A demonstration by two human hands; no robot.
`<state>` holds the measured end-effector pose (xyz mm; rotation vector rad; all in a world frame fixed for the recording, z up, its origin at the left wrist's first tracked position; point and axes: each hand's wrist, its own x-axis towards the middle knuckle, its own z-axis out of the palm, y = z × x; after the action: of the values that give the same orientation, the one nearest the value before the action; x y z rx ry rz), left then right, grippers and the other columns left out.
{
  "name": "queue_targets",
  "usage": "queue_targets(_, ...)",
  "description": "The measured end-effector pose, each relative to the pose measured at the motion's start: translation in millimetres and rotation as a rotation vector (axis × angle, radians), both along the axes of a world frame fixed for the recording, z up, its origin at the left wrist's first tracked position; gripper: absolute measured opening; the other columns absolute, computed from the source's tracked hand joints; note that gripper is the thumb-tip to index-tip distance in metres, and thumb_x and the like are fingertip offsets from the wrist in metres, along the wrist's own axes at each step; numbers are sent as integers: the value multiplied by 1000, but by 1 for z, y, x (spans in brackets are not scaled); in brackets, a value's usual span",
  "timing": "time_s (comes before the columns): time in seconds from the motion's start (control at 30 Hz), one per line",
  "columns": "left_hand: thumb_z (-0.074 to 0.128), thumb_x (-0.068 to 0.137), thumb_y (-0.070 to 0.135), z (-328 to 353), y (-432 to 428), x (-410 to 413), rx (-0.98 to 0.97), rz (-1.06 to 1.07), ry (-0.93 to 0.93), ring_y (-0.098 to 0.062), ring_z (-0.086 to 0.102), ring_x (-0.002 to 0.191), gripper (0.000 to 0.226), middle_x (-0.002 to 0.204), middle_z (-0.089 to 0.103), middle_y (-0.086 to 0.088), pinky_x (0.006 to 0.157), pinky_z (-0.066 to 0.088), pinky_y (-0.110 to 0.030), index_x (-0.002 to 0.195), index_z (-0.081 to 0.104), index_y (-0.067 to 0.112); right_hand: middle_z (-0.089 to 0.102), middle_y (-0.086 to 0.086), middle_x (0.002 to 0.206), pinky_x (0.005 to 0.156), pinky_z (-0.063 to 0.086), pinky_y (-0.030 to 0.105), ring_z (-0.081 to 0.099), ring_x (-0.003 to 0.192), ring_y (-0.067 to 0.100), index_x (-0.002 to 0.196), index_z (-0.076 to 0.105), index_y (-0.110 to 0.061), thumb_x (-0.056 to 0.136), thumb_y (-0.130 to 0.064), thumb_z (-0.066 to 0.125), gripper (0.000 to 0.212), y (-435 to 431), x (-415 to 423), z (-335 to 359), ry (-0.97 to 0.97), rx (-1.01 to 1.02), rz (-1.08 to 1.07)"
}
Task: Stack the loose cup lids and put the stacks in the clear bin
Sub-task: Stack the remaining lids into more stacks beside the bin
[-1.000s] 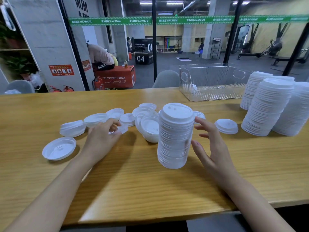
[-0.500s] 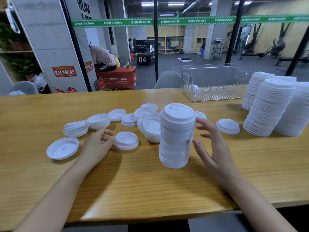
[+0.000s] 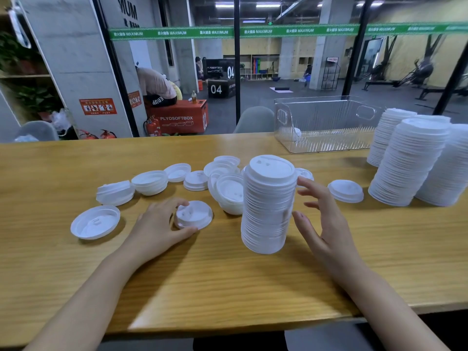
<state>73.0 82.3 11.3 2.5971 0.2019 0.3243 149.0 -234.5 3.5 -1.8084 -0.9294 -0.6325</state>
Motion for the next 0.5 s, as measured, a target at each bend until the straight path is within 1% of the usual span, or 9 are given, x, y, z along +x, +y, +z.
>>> queue_targets(0.07, 53, 60, 76, -1, 0, 1, -19, 14, -52, -13, 49, 111, 59, 108, 51, 30, 100, 40, -46, 109, 50, 45, 48, -12, 140, 98, 44, 24, 52, 122, 13, 142, 37, -32, 98, -54, 43, 51, 0, 0, 0, -1, 5, 0)
queue_targets(0.1, 56, 62, 75, 0, -1, 2, -47, 30, -87, -13, 51, 110, 57, 108, 52, 30, 97, 41, -43, 109, 54, 43, 48, -13, 140, 98, 43, 24, 52, 122, 13, 142, 37, -31, 98, -57, 42, 52, 0, 0, 1, 0, 6, 0)
queue_targets(0.17, 67, 68, 67, 3, -4, 4, -162, 75, -172, -12, 56, 106, 51, 108, 56, 29, 86, 43, -32, 109, 60, 36, 47, -13, 140, 98, 43, 24, 52, 122, 13, 142, 37, -32, 97, -58, 42, 53, 0, 0, 1, 1, 11, 2)
queue_targets(0.23, 65, 65, 66, 11, -9, 4, -311, 107, -262, -9, 58, 102, 55, 107, 60, 24, 77, 41, -23, 108, 63, 33, 47, -14, 140, 98, 43, 24, 52, 123, 15, 143, 36, -32, 97, -59, 42, 53, 0, 0, 1, 2, 15, 6)
queue_targets(0.3, 58, 60, 73, 21, -15, 3, -429, 115, -362, -5, 58, 103, 59, 107, 62, 22, 78, 43, -21, 106, 63, 36, 47, -15, 141, 98, 43, 24, 52, 124, 15, 143, 36, -33, 97, -59, 42, 53, 0, 0, 1, 5, 15, 8)
queue_targets(0.37, 59, 65, 73, 31, -22, 2, -502, 100, -445, -9, 59, 105, 51, 109, 63, 18, 85, 46, -26, 105, 63, 41, 47, -14, 141, 98, 43, 25, 52, 124, 15, 143, 36, -32, 98, -58, 42, 53, 0, 0, 1, 6, 18, 9)
queue_targets(0.43, 60, 70, 69, 45, -35, 2, -540, 40, -487, -10, 59, 108, 44, 109, 66, 15, 90, 49, -32, 105, 63, 43, 47, -13, 140, 98, 44, 25, 52, 124, 15, 143, 36, -31, 98, -58, 42, 53, 0, 0, 1, 3, 20, 5)
queue_targets(0.5, 60, 71, 67, 61, -53, 3, -511, -52, -490, -1, 58, 107, 45, 108, 66, 19, 89, 47, -28, 108, 63, 42, 48, -11, 139, 98, 44, 26, 52, 123, 14, 143, 36, -31, 98, -58, 42, 53, 0, 0, 1, 3, 22, 3)
